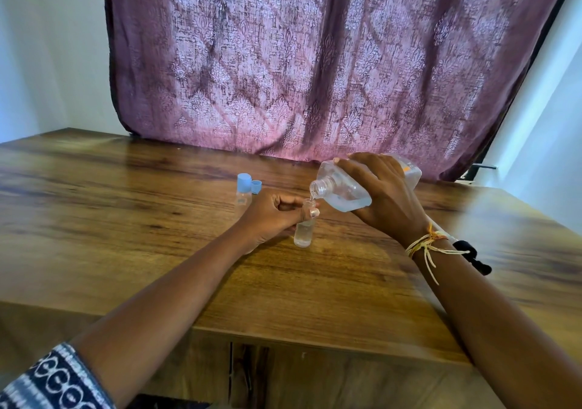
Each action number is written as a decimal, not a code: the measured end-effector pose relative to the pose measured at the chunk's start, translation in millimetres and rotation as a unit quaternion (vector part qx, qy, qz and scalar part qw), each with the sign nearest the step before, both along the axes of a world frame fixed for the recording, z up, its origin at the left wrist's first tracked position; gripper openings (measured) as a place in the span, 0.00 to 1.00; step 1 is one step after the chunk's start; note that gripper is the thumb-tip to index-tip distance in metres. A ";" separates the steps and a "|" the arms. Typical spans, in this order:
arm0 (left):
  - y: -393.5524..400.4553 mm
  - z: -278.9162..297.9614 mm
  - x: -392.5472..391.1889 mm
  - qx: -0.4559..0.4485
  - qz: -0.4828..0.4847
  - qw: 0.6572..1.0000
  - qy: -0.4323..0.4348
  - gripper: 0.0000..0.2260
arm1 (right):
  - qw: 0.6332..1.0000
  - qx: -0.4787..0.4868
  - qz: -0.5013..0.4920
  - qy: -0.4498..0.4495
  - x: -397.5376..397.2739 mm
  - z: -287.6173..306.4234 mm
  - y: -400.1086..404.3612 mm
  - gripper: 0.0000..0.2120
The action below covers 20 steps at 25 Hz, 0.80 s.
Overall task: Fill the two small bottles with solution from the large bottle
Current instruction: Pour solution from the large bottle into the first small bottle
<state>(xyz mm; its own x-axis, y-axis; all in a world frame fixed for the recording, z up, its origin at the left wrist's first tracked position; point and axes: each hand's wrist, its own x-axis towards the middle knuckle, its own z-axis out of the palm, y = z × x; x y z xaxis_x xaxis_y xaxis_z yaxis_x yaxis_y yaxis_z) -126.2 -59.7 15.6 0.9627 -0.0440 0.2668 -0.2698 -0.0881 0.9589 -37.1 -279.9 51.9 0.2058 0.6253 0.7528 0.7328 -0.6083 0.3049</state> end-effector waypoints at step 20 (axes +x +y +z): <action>-0.3 1.1 0.3 0.015 0.014 1.000 -0.003 0.07 | 1.000 -0.002 0.001 0.008 0.2 -1.1 1.6 0.26</action>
